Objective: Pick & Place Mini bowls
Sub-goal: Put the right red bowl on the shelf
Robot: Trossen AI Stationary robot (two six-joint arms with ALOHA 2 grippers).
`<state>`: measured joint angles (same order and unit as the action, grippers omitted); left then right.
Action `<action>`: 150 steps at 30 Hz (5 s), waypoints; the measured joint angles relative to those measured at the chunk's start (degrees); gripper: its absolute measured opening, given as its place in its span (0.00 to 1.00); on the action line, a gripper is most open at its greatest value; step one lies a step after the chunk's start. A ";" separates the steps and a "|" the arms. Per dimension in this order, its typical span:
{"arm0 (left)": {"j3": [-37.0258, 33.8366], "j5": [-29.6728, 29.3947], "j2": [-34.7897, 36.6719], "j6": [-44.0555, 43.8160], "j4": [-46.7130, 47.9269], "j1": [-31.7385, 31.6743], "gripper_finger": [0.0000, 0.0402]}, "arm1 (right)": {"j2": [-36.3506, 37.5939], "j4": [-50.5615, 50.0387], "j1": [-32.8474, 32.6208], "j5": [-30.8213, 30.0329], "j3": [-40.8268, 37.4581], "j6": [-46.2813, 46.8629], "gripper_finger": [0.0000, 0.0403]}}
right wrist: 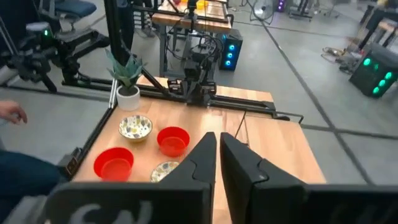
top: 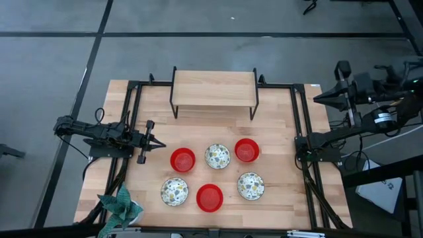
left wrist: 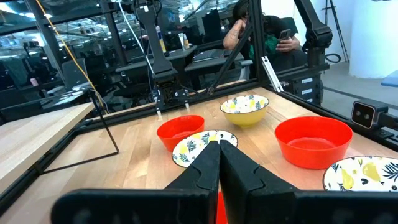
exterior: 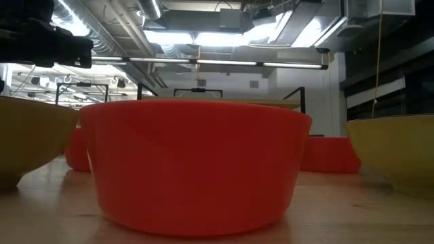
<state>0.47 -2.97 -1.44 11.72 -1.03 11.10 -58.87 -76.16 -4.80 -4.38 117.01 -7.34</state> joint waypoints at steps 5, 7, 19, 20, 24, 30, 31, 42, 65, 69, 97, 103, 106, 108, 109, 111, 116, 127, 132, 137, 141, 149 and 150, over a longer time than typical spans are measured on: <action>0.00 0.01 0.00 -0.01 -0.01 0.00 0.01 | 0.00 -0.02 -0.01 0.00 0.00 -5.51 0.06; 0.00 0.01 -0.01 0.01 0.00 -0.01 0.01 | 0.00 -0.02 -0.02 -0.02 0.00 -6.33 0.06; -0.01 0.00 0.00 0.00 0.01 0.00 0.01 | -0.13 0.42 -0.01 0.02 0.00 -6.64 0.06; -0.01 0.01 0.00 -0.01 0.00 0.01 0.01 | -0.14 0.42 -0.02 0.02 0.00 -6.63 0.06; 0.00 0.00 -0.01 -0.02 -0.01 -0.01 0.01 | -0.37 0.42 -0.02 0.04 0.00 -6.63 0.06; 0.00 0.00 0.01 -0.01 -0.01 -0.01 0.01 | -0.83 0.44 -0.02 6.66 0.00 -6.64 0.06; -0.01 0.01 0.00 0.00 -0.01 0.00 0.01 | -0.97 0.44 -0.01 8.04 0.00 -6.64 0.06; -0.01 0.01 0.00 0.01 0.00 -0.01 0.01 | -1.03 1.59 -0.02 12.96 0.00 -5.13 0.06; 0.00 0.01 0.00 0.00 -0.01 -0.01 0.01 | -2.53 0.87 0.00 3.91 0.00 3.91 0.43; 0.00 0.01 -0.01 -0.02 0.01 -0.01 0.01 | -2.61 0.87 -0.02 1.02 0.00 3.92 0.52; 0.00 0.01 -0.01 -0.01 0.01 0.01 0.01 | -9.34 -12.89 -0.01 1.36 -0.02 2.19 0.65; -0.01 0.01 -0.01 0.00 0.00 0.00 0.01 | -12.83 -13.79 -0.01 0.48 -0.04 1.12 0.65; 0.00 0.01 0.01 -0.01 0.01 -0.01 0.01 | -13.92 -13.81 -0.01 0.48 -0.04 0.86 0.65; 0.00 0.01 0.01 0.01 -0.01 -0.01 0.01 | -14.67 -13.81 0.00 0.48 -0.04 0.71 0.65; -0.02 0.01 -0.01 -0.01 -0.01 0.00 0.01 | -14.94 -13.81 -0.01 0.48 -0.04 0.58 0.65; 0.00 0.01 0.00 0.01 0.00 0.00 0.01 | -15.43 -13.81 0.00 0.55 -0.04 -0.27 0.65; -0.02 0.01 -0.01 -0.01 0.01 0.00 0.01 | -15.67 -13.83 -0.01 3.94 -1.30 -3.64 0.65; -0.01 0.01 0.00 0.01 0.00 -0.01 0.01 | -12.41 -13.83 -1.53 4.27 -16.34 -5.15 0.65; -0.01 0.01 0.00 -0.01 0.00 -0.01 0.01 | -11.16 -13.93 -1.55 3.42 -24.77 -6.01 0.65; 0.00 0.01 -0.01 -0.02 0.01 0.01 0.01 | -11.13 -13.11 -1.55 3.34 -31.55 -6.82 0.65; 0.00 0.01 -0.01 -0.02 -0.01 0.00 0.01 | -11.13 -11.02 -1.55 3.35 -35.57 -6.79 0.65; 0.00 0.01 -0.01 0.00 -0.01 -0.01 0.01 | -11.09 -5.63 -1.55 3.01 -40.41 -8.29 0.65; 0.00 -0.01 0.01 0.00 0.00 0.00 0.01 | -11.08 -4.74 -1.55 2.61 -40.73 -8.41 0.65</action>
<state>0.47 -2.98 -1.43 11.72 -1.03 11.10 -69.95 -80.90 -6.35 -1.77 76.28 -15.75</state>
